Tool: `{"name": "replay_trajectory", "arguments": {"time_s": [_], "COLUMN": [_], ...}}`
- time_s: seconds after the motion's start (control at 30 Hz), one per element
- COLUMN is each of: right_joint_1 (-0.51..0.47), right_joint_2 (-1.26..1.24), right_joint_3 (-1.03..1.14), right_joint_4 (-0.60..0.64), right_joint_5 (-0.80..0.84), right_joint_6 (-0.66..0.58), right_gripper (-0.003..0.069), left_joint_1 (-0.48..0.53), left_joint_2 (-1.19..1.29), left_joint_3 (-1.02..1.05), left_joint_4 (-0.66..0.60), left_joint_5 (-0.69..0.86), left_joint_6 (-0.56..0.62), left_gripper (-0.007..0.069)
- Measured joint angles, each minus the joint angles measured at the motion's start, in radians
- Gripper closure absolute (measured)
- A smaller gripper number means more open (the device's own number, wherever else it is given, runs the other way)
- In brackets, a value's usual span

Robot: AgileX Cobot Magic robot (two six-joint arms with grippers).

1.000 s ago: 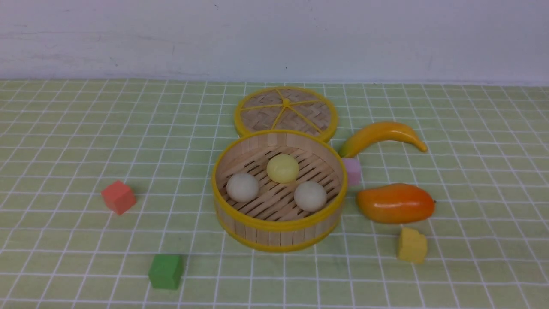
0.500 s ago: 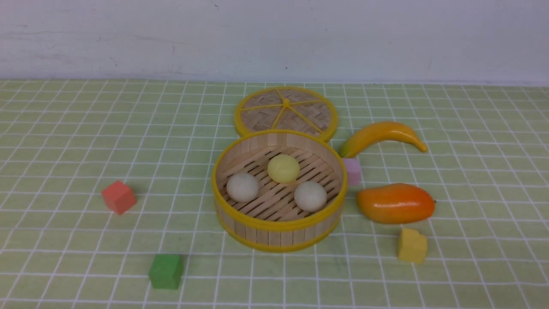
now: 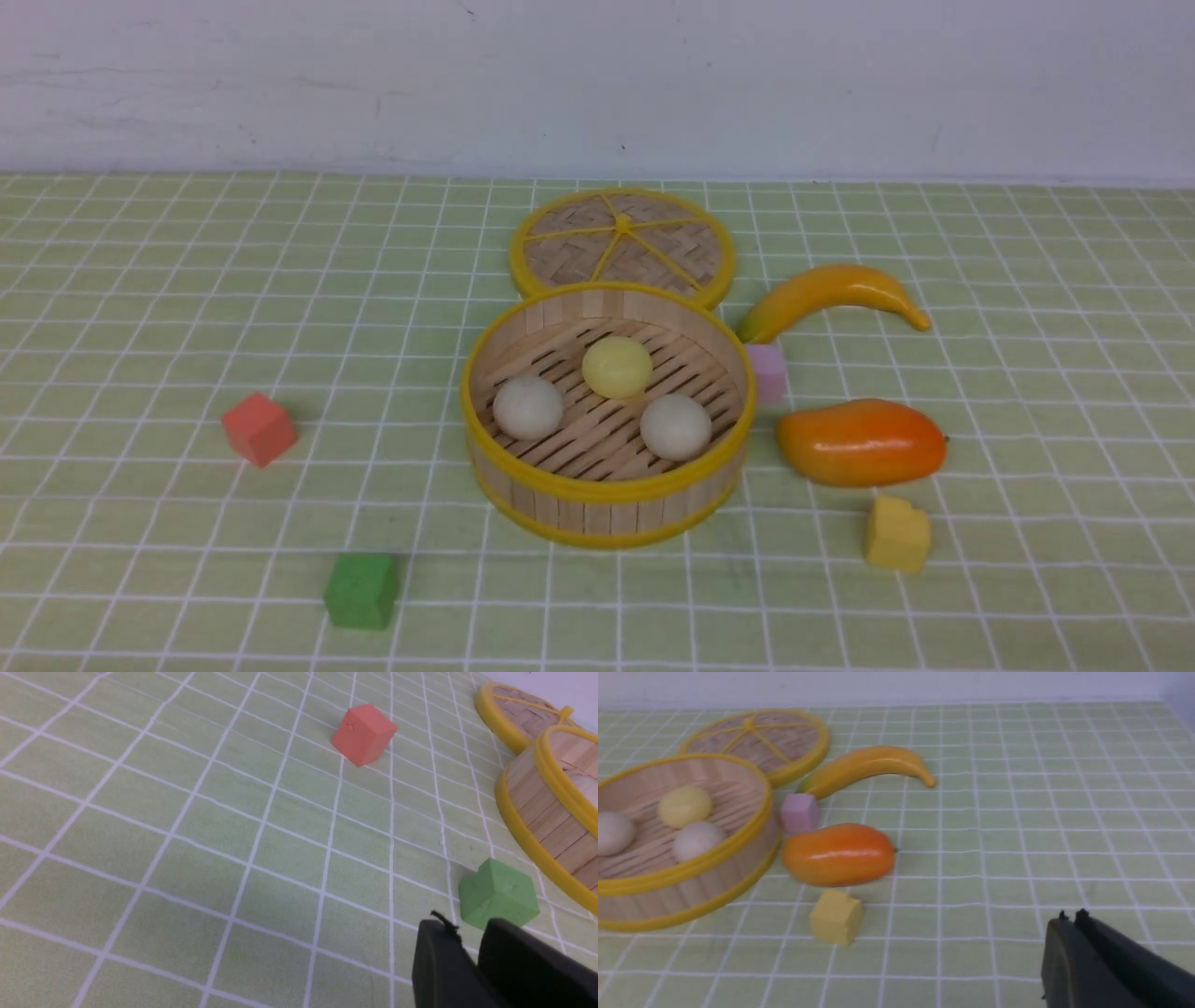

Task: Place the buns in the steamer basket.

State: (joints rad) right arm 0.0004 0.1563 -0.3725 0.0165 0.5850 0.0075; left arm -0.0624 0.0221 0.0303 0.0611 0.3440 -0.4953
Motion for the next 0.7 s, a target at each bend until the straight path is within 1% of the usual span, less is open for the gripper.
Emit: {"name": "replay_trajectory", "arguments": {"time_s": [0.03, 0.1, 0.13, 0.17, 0.3, 0.43, 0.7], "right_joint_1": [-0.036, -0.073, -0.076, -0.101, -0.121, -0.121, -0.121], "right_joint_2": [-0.021, -0.067, -0.072, -0.117, -0.165, -0.166, -0.167], "right_joint_3": [0.054, 0.14, 0.15, 0.234, 0.37, 0.387, 0.388], "right_joint_4": [0.005, 0.002, 0.001, -0.001, 0.006, 0.015, 0.019], "right_joint_5": [-0.039, -0.095, -0.1, -0.136, -0.151, -0.181, -0.187], "right_joint_6": [-0.032, -0.065, -0.067, -0.079, -0.079, -0.081, -0.082], "right_gripper": [0.0659, 0.0658, 0.0658, 0.0656, 0.0655, 0.065, 0.0645], "left_joint_1": [0.0, 0.0, 0.0, 0.0, 0.0, 0.0, 0.0], "left_joint_2": [0.0, 0.0, 0.0, 0.0, 0.0, 0.0, 0.0], "left_joint_3": [0.0, 0.0, 0.0, 0.0, 0.0, 0.0, 0.0], "left_joint_4": [0.0, 0.0, 0.0, 0.0, 0.0, 0.0, 0.0], "left_joint_5": [0.0, 0.0, 0.0, 0.0, 0.0, 0.0, 0.0], "left_joint_6": [0.0, 0.0, 0.0, 0.0, 0.0, 0.0, 0.0], "left_gripper": [0.0496, 0.0494, 0.0494, 0.0491, 0.049, 0.0485, 0.0477]}}
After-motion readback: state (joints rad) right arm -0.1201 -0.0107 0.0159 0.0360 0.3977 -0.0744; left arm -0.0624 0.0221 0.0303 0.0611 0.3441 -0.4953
